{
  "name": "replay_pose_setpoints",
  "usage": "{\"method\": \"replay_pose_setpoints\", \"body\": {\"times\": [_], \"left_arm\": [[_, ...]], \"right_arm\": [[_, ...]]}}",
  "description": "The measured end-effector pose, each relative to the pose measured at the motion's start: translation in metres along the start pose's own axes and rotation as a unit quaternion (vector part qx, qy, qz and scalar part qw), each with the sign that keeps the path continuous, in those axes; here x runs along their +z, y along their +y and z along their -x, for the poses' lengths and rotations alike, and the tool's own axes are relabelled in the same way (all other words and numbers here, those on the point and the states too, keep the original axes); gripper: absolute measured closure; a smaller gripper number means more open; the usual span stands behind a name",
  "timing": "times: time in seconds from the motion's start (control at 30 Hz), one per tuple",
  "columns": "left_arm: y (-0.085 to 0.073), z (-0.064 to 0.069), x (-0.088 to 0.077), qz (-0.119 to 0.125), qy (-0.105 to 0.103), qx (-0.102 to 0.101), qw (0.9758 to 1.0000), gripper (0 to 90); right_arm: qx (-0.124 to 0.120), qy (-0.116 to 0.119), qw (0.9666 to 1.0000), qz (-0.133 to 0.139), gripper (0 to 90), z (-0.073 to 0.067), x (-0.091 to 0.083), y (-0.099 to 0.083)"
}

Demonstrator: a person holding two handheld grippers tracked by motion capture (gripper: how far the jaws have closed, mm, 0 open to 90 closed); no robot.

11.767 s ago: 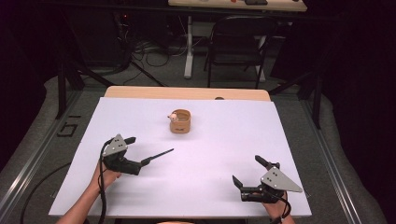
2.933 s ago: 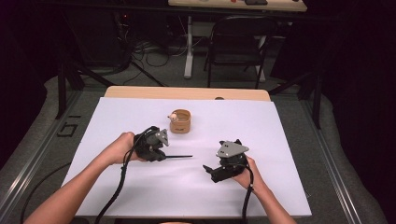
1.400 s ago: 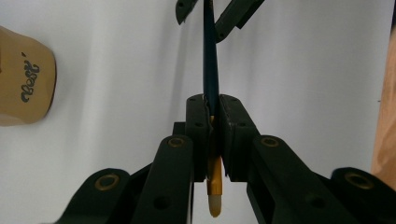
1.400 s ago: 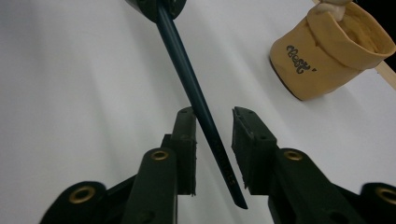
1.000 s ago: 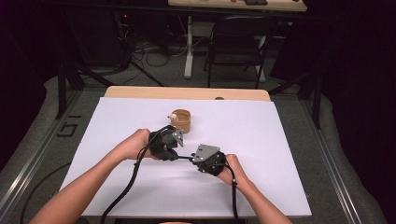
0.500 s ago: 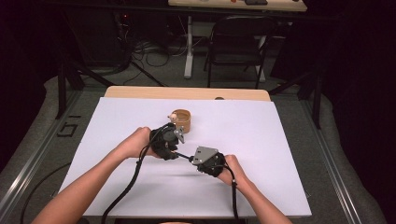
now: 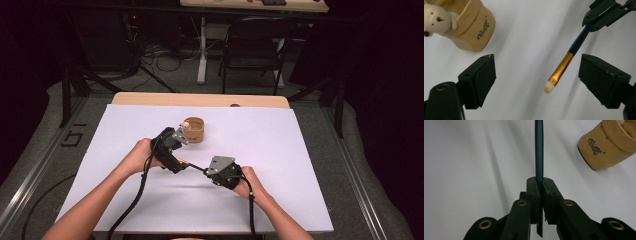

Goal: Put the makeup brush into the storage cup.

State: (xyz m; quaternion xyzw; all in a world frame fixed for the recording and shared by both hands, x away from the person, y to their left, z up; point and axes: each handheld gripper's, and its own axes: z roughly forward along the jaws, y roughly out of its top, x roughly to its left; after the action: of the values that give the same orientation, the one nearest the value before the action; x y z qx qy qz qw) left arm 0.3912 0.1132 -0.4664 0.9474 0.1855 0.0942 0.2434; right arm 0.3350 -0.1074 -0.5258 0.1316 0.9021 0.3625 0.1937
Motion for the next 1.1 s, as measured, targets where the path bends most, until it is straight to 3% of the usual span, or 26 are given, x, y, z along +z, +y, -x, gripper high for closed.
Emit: {"method": "replay_pose_setpoints", "body": {"times": [0.17,0.43,0.7,1.1], "left_arm": [[-0.012,0.0,0.0,0.018,0.015,-0.015,0.9996,5.5],[-0.027,0.002,0.003,0.043,0.032,-0.036,0.9979,3.6],[-0.034,0.001,0.008,0.071,0.028,-0.063,0.9951,0.7],[-0.041,0.002,0.006,0.099,0.039,-0.074,0.9916,0.0]], "right_arm": [[0.011,-0.002,0.9999,-0.001,84.8,0.001,0.0,-0.001],[0.024,-0.012,0.9996,-0.002,84.8,0.003,-0.002,-0.003],[0.041,-0.019,0.999,0.001,84.8,0.005,-0.005,-0.005],[0.056,-0.019,0.9982,0.006,84.9,0.007,-0.007,-0.007]]}}
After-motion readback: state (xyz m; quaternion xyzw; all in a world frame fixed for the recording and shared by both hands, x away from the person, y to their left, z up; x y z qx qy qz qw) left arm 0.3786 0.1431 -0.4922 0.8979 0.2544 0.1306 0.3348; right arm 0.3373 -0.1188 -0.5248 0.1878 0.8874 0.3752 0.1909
